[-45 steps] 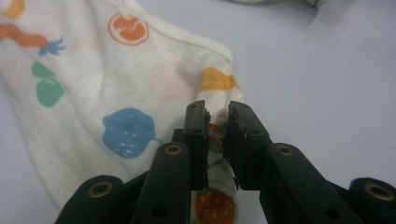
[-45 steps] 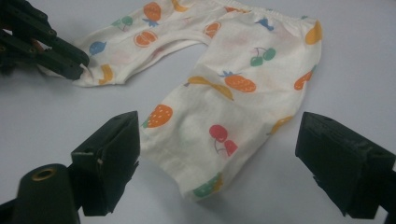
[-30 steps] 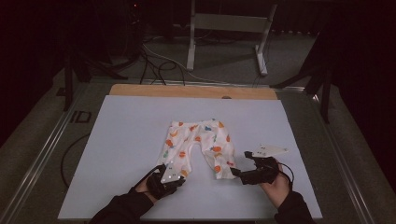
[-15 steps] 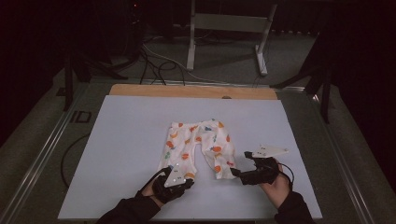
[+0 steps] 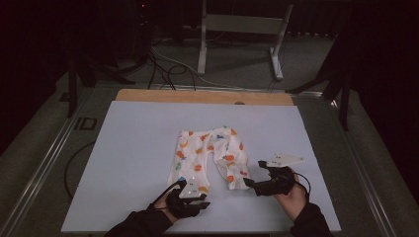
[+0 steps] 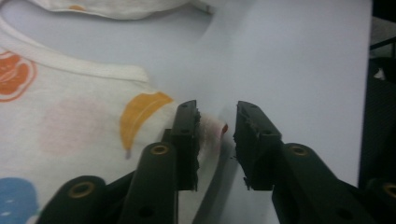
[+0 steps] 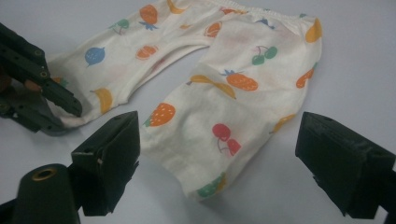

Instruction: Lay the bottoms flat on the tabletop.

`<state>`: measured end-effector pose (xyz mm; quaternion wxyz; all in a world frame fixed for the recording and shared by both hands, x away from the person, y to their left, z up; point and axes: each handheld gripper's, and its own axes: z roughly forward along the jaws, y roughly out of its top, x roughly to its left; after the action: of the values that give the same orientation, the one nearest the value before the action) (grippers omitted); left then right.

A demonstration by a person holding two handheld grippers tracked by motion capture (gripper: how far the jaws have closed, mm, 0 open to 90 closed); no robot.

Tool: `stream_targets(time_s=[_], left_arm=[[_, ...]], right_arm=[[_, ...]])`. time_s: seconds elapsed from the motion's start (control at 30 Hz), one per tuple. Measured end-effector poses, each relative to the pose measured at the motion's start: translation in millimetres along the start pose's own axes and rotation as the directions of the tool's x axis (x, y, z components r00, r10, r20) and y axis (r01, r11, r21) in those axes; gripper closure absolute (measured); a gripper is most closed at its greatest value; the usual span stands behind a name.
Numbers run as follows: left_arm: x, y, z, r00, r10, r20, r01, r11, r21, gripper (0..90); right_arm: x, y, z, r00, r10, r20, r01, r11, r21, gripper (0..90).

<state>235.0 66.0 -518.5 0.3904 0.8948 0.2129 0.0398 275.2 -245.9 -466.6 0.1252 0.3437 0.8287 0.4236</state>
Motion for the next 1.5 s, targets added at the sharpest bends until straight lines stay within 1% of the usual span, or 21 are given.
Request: stream_targets(time_s=[0.13,0.2,0.3,0.33,0.37,0.4,0.47,0.57,0.6,0.7,0.77,0.83,0.93,1.03,1.13,1.17,1.23,1.27,1.3,1.4,1.5], left_arm=[[-2.7,2.4,-4.1,0.9993,0.032,0.017,-0.032,0.9993,-0.022,58.3],[-3.4,3.4,-6.4,0.9994,0.031,0.012,-0.031,0.9988,-0.037,45.5],[-2.5,9.7,-25.1,0.999,0.021,-0.04,-0.025,0.9935,-0.111,28.1],[-2.5,9.7,-25.1,0.999,0.021,-0.04,-0.025,0.9935,-0.111,23.7],[1.3,11.2,-35.5,0.999,0.013,-0.043,-0.019,0.9894,-0.144,17.4],[1.3,11.2,-35.5,0.999,0.013,-0.043,-0.019,0.9894,-0.144,14.6],[3.9,11.1,-44.5,0.9967,0.013,-0.08,-0.026,0.987,-0.159,11.7],[10.4,5.6,-58.6,0.9929,-0.011,-0.119,-0.01,0.9836,-0.18,4.2],[10.4,5.6,-58.6,0.9929,-0.011,-0.119,-0.01,0.9836,-0.18,3.8],[15.3,-6.8,-69.6,0.9885,-0.044,-0.145,0.014,0.9791,-0.203,3.8],[17.0,-13.9,-74.2,0.986,-0.061,-0.155,0.028,0.9787,-0.203,3.8],[18.0,-21.2,-78.6,0.9832,-0.068,-0.169,0.033,0.9782,-0.205,3.7],[20.1,-28.2,-81.8,0.9807,-0.076,-0.18,0.037,0.9778,-0.206,2.5],[25.5,-39.9,-88.0,0.9753,-0.09,-0.202,0.047,0.9772,-0.207,2.5],[27.3,-44.1,-90.8,0.9732,-0.092,-0.211,0.047,0.9772,-0.207,2.5],[28.5,-47.4,-93.0,0.9733,-0.094,-0.21,0.049,0.9769,-0.208,2.5],[29.0,-50.3,-94.3,0.9728,-0.103,-0.208,0.058,0.9755,-0.212,2.5],[29.4,-51.2,-94.7,0.9728,-0.102,-0.208,0.058,0.9764,-0.208,2.5],[29.6,-51.9,-95.0,0.9717,-0.102,-0.213,0.057,0.9768,-0.206,2.5],[30.5,-53.6,-95.4,0.9697,-0.113,-0.217,0.066,0.9747,-0.214,2.5],[31.3,-52.9,-97.0,0.9664,-0.118,-0.229,0.063,0.9704,-0.233,2.5]], right_arm=[[0.6,0.3,-0.9,1.0,0.001,0.001,-0.001,1.0,-0.007,13.9],[0.0,0.2,-1.6,1.0,0.004,0.002,-0.004,1.0,-0.009,14.0],[0.8,0.0,-3.7,1.0,-0.001,0.003,0.001,1.0,-0.012,14.0],[0.8,0.0,-3.7,1.0,-0.001,0.003,0.001,1.0,-0.012,14.0],[1.3,-0.2,-4.0,1.0,0.003,0.001,-0.003,1.0,-0.014,14.1],[1.3,-0.2,-4.0,1.0,0.003,0.001,-0.003,1.0,-0.014,14.1],[5.2,0.2,-3.8,0.9999,-0.003,-0.016,0.003,1.0,-0.016,14.3],[8.9,-1.6,-1.8,0.9997,-0.012,-0.021,0.012,1.0,0.011,14.7],[8.9,-1.6,-1.8,0.9997,-0.012,-0.021,0.012,1.0,0.011,14.7],[2.5,-9.8,3.0,0.9987,0.049,-0.015,-0.048,0.998,0.03,16.4],[-1.1,-11.1,4.6,0.9968,0.074,0.031,-0.075,0.997,0.034,29.1],[-3.0,-12.1,5.5,0.9931,0.113,0.031,-0.114,0.993,0.019,34.8],[-2.4,-13.0,10.0,0.993,0.112,0.039,-0.113,0.993,0.041,40.6],[-2.1,-16.9,20.1,0.9921,0.118,0.042,-0.122,0.987,0.102,46.4],[-2.5,-19.4,24.1,0.9915,0.109,0.071,-0.118,0.983,0.137,54.1],[-5.4,-21.8,25.9,0.989,0.128,0.074,-0.139,0.976,0.168,68.3],[-10.7,-24.2,26.5,0.9834,0.174,0.051,-0.181,0.965,0.192,79.9],[-13.5,-24.8,26.4,0.9762,0.215,0.028,-0.216,0.956,0.199,87.4],[-15.0,-25.3,26.3,0.9731,0.23,0.017,-0.228,0.952,0.205,89.5],[-13.7,-22.4,22.6,0.9775,0.208,0.034,-0.211,0.954,0.213,90.0],[-10.7,-16.1,13.4,0.9811,0.19,0.038,-0.194,0.965,0.177,90.0]])
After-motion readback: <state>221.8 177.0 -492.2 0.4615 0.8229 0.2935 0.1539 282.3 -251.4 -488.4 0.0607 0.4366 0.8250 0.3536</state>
